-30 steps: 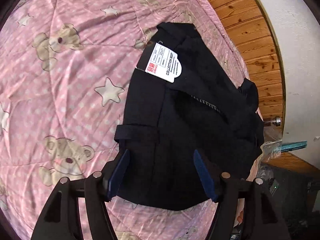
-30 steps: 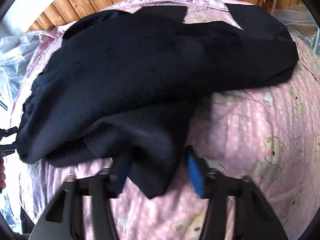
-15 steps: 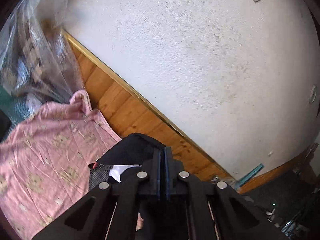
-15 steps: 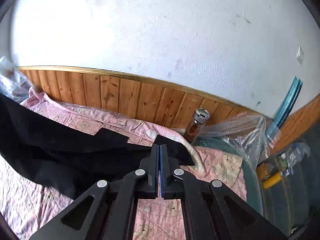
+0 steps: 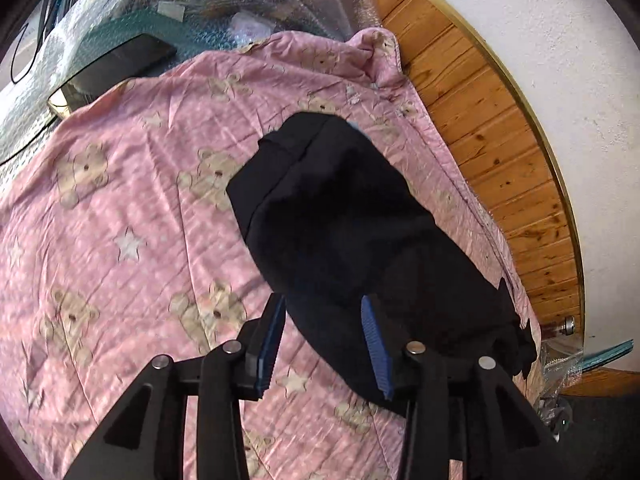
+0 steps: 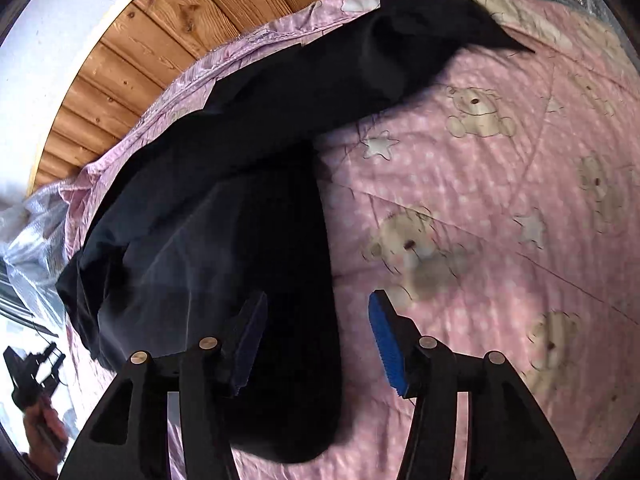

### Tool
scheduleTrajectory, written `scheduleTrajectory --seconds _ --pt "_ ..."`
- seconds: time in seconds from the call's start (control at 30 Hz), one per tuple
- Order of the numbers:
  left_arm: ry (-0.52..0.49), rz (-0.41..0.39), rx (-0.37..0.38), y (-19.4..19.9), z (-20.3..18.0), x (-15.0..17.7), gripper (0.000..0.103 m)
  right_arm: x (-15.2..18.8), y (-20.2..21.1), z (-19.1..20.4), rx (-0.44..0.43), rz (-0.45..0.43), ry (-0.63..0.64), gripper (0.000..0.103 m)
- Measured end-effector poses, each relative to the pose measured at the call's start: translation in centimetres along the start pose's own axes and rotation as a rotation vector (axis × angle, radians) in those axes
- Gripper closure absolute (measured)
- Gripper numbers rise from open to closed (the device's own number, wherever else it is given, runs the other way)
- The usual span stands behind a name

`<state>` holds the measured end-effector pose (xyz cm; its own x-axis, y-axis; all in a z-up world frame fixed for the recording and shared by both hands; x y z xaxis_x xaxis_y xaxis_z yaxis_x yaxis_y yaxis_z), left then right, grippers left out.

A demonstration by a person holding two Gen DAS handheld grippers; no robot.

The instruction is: Fold clothes

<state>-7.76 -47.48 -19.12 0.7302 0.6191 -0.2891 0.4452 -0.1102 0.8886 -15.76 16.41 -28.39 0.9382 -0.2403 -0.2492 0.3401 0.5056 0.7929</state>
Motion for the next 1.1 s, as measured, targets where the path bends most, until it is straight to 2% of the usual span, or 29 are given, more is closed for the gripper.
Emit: scheduleTrajectory --seconds 0.13,0.17,0.2,0.23,0.27,0.33,0.43,0.5,0.57,0.6,0.67,0.7,0.73,0.77,0.87,0.9,1.0,1.1 --pt "-0.053 0.061 0.001 -1.1 -2.5 3.4 0.06 -3.7 -4.4 1.8 -0.045 -0.011 0.015 0.046" --pt "-0.061 0.069 0.004 -1.5 -3.2 3.7 0.06 -4.4 -4.8 2.5 -0.039 -0.028 0.043 0.055" --pt "-0.064 0.073 0.001 -2.1 -3.7 3.7 0.06 -4.9 -5.2 3.1 -0.042 -0.024 0.068 0.071" --pt "-0.064 0.075 0.002 -2.6 -4.2 3.6 0.06 -5.1 -5.5 3.7 -0.05 -0.005 0.085 0.1" --pt "-0.06 0.075 0.006 -3.2 -4.6 3.3 0.06 -5.1 -5.0 4.4 -0.054 -0.001 0.106 0.101" --pt "-0.05 0.074 -0.005 -4.2 -5.2 2.5 0.06 -5.3 -1.2 7.2 -0.103 -0.052 0.15 0.101" --pt "-0.041 0.049 -0.001 -4.2 -5.8 0.9 0.06 -4.1 10.1 12.9 -0.128 -0.208 0.222 0.101" --pt "-0.043 0.032 0.006 -3.9 -6.3 0.0 0.06 -0.8 15.1 15.7 -0.075 -0.243 0.293 0.101" --pt "-0.062 0.018 0.003 -3.6 -7.2 -0.4 0.06 2.4 16.3 15.4 0.006 -0.236 0.353 0.1" --pt "-0.078 0.021 0.021 -3.5 -8.1 -0.2 0.06 3.7 15.8 14.4 0.039 -0.222 0.362 0.098" --pt "-0.117 0.046 0.052 -3.9 -10.1 0.5 0.06 5.6 12.6 11.5 0.044 -0.115 0.308 0.078" --pt "-0.139 0.063 0.064 -4.1 -11.2 1.1 0.06 6.1 11.4 9.7 0.05 -0.071 0.264 0.077" --pt "-0.162 0.079 0.077 -4.2 -12.3 1.6 0.06 6.0 11.1 8.3 0.052 -0.084 0.223 0.076" --pt "-0.187 0.092 0.088 -4.2 -13.4 2.2 0.06 5.4 11.4 7.3 0.023 -0.114 0.18 0.069" --pt "-0.262 0.109 0.119 -3.9 -16.0 3.5 0.06 1.5 11.8 4.3 -0.045 -0.214 0.059 0.053" --pt "-0.28 0.113 0.115 -4.0 -16.4 3.7 0.06 0.0 10.9 3.8 -0.056 -0.212 0.055 0.05" --pt "-0.286 0.125 0.078 -4.7 -16.2 3.9 0.06 -3.2 4.8 3.6 -0.078 -0.074 0.088 0.049" --pt "-0.256 0.145 0.045 -5.6 -15.1 4.2 0.06 -5.2 -1.3 4.1 -0.065 0.06 0.144 0.049"
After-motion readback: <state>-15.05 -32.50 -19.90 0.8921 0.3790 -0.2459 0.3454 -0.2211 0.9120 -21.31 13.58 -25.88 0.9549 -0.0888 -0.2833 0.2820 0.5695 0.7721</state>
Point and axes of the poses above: each gripper's, at about its wrist camera, not at the fingertips, and y roughly against the way its jaws point, z to its left, x to its underside, the point moved 9 cm from there along -y, roughly the way its jaws point, and after that the axes turned 10 degrees about -x, right-handed, at the moved point
